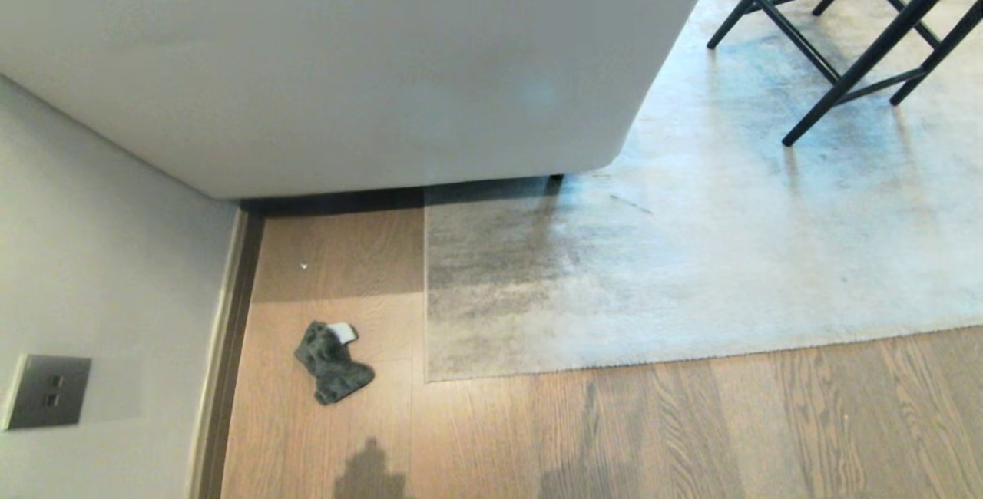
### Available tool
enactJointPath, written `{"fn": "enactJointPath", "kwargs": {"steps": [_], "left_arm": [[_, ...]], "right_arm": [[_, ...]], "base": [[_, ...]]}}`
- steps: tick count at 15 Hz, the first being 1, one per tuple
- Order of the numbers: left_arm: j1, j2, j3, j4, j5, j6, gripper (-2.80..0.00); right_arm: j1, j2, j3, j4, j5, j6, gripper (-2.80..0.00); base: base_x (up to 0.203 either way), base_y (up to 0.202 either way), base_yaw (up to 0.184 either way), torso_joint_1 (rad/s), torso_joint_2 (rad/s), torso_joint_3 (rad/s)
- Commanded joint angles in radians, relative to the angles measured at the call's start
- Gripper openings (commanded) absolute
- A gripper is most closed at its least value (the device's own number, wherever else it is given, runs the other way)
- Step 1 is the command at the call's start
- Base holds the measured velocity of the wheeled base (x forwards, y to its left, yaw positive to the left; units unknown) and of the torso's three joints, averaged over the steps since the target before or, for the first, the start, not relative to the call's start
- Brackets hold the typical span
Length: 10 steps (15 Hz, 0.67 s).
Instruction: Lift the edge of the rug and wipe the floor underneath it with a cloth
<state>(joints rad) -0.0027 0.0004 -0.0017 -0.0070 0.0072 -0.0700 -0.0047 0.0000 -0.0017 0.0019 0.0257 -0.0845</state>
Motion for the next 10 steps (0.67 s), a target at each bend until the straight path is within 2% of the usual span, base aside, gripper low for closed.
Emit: {"fn": "enactJointPath", "kwargs": {"steps": [1, 10], "left_arm": [[0.001, 0.0, 0.0, -0.001, 0.0, -0.001, -2.8], [0.0, 0.0, 0.0, -0.001, 0.0, -0.001, -2.8]], "right_arm": [[0.0, 0.002, 0.0, 0.0, 0.0, -0.001, -2.8], [0.0, 0.002, 0.0, 0.0, 0.0, 0.0, -2.8]], "base": [[0.0, 0.0, 0.0, 0.002, 0.0, 0.189], [0.0, 0.0, 0.0, 0.003, 0.0, 0.205]]}}
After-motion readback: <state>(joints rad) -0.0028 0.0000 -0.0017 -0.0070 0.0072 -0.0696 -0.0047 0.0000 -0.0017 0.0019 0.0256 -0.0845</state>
